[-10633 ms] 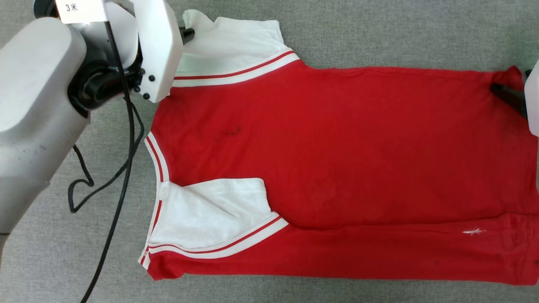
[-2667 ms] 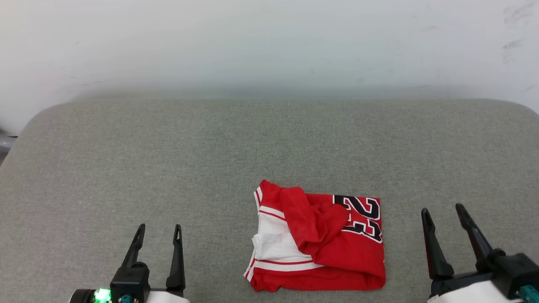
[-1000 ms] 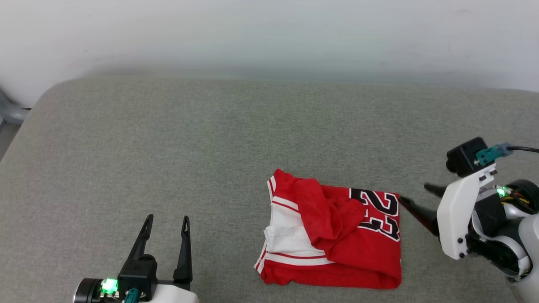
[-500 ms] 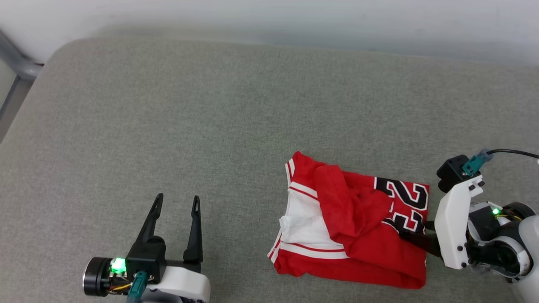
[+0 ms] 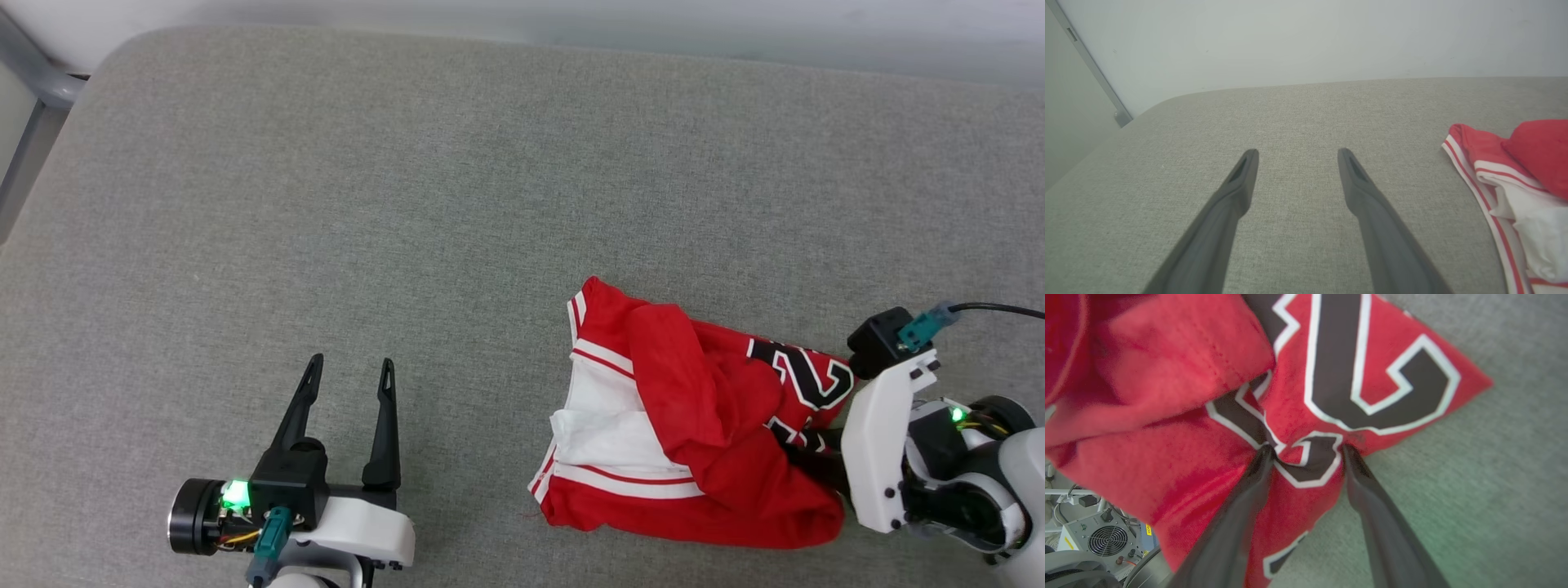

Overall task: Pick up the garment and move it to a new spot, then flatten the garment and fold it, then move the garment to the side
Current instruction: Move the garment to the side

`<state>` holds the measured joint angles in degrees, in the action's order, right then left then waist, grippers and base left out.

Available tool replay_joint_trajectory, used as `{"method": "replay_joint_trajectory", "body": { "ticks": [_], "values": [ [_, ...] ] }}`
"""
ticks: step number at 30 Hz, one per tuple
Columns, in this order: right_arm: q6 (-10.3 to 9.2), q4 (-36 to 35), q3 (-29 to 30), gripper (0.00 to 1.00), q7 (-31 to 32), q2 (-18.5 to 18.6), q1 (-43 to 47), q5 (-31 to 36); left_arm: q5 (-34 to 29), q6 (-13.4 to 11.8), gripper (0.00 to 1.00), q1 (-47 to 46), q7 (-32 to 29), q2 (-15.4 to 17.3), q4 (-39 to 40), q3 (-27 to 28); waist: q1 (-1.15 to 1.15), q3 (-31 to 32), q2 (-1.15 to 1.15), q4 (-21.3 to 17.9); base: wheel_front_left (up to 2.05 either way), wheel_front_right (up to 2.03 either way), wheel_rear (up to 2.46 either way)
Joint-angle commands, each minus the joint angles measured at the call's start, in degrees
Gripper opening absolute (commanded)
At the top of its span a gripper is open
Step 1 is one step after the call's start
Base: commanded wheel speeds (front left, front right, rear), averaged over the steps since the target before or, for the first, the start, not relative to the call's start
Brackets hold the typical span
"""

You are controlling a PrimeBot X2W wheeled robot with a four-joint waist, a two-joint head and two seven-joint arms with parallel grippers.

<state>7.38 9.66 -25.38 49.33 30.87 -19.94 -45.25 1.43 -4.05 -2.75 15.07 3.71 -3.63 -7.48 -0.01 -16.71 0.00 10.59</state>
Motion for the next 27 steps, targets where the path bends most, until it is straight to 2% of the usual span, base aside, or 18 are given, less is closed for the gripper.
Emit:
{"method": "replay_joint_trajectory", "body": {
  "ticks": [1,9,20,27],
  "values": [
    [0.19,1.2,-4.0,0.0,-0.6,-2.7,1.9,-1.1,0.1,-0.1,1.0,-0.7,0.1,0.0,-0.2,0.1,0.01,0.5,0.0,-0.3,0.0,0.0,0.0],
    [0.08,-1.0,-2.9,0.0,-8.3,0.5,-4.3,-0.3,0.2,0.1,1.0,1.1,0.1,0.2,-0.4,0.8,0.01,3.2,0.0,-2.4,0.0,0.0,0.0],
    [0.08,-5.7,-7.2,0.0,-13.6,10.1,-12.2,6.8,0.1,-0.2,1.0,2.4,0.1,0.2,0.4,2.4,0.01,4.4,0.0,-10.7,0.0,0.0,0.0],
    [0.08,-6.2,-8.0,0.0,-15.2,13.7,-15.3,7.8,-0.5,-0.1,1.0,0.9,0.1,0.7,1.3,3.0,0.01,2.0,0.0,-15.7,0.0,0.0,0.0]
  ]
}}
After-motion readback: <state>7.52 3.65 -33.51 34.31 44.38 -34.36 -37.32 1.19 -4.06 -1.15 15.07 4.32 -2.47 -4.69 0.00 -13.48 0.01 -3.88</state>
